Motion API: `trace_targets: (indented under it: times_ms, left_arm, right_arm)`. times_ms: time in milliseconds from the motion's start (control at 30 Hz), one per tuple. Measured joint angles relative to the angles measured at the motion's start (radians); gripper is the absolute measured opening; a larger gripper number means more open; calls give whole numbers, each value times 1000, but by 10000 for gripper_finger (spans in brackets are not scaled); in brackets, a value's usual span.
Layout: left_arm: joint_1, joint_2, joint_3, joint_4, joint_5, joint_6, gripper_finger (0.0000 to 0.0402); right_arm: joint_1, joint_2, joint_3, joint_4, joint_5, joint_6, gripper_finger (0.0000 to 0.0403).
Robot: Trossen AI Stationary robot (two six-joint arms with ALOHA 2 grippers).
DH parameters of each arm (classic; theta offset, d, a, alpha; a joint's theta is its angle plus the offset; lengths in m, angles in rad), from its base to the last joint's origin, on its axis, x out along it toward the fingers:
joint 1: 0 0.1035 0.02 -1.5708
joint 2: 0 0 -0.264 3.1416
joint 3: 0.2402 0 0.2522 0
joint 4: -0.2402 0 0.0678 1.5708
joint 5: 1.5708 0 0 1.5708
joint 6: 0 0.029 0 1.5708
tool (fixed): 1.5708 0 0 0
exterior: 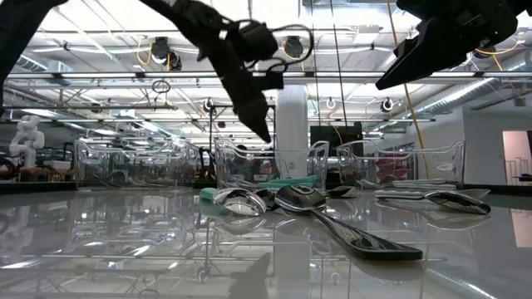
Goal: Sort silverware by color (type)
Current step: Put the black spoon into the left transparent bin
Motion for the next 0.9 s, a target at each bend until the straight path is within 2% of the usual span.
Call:
trace_targets:
  times_ms: [167, 267, 467, 733, 900]
  left_arm:
    - [-91, -22, 1, -111, 10, -43, 99]
    - [-135, -22, -7, -179, 69, -100, 99]
    - [-255, -18, -137, -118, 91, -164, 99]
    - [-420, -21, -140, -88, -36, -271, 99]
    - [-444, -6, -137, 38, -46, -267, 99]
  right_arm:
    - [0, 3, 0, 0, 0, 8, 136]
    - [0, 12, 0, 3, 0, 17, 136]
    - [2, 43, 0, -8, 0, 37, 136]
    - [3, 78, 0, -11, 0, 19, 136]
    - [3, 79, 0, 6, 0, 19, 136]
